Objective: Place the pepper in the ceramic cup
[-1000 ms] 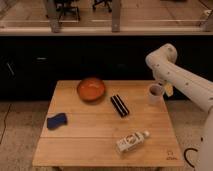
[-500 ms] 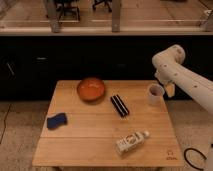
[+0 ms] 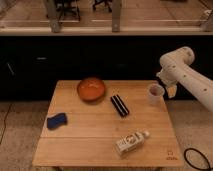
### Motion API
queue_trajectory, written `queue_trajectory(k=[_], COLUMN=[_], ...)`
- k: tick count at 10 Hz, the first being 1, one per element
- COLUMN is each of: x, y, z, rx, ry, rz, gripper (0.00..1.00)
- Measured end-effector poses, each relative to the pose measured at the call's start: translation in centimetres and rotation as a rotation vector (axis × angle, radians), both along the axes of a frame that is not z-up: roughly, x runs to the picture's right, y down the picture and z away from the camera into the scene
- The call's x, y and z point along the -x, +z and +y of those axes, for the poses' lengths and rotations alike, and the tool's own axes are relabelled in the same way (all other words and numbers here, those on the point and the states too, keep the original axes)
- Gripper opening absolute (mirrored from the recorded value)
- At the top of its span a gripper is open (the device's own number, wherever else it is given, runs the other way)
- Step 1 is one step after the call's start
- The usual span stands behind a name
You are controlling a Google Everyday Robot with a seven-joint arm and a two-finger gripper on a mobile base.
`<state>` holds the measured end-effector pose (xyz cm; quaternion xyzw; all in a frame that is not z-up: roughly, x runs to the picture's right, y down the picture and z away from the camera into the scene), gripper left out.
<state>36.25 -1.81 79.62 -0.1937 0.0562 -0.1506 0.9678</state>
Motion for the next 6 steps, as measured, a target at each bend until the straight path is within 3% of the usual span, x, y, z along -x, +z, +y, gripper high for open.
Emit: queue_trajectory(k=[3,6], x=[-0.95,-1.15], y=[-0.11,-0.03], z=[0.24,0.36], rx=[-0.028,-0.037], ry=[0.079,0.117], rz=[-0.081,-0.117], gripper=[0.80,0.80])
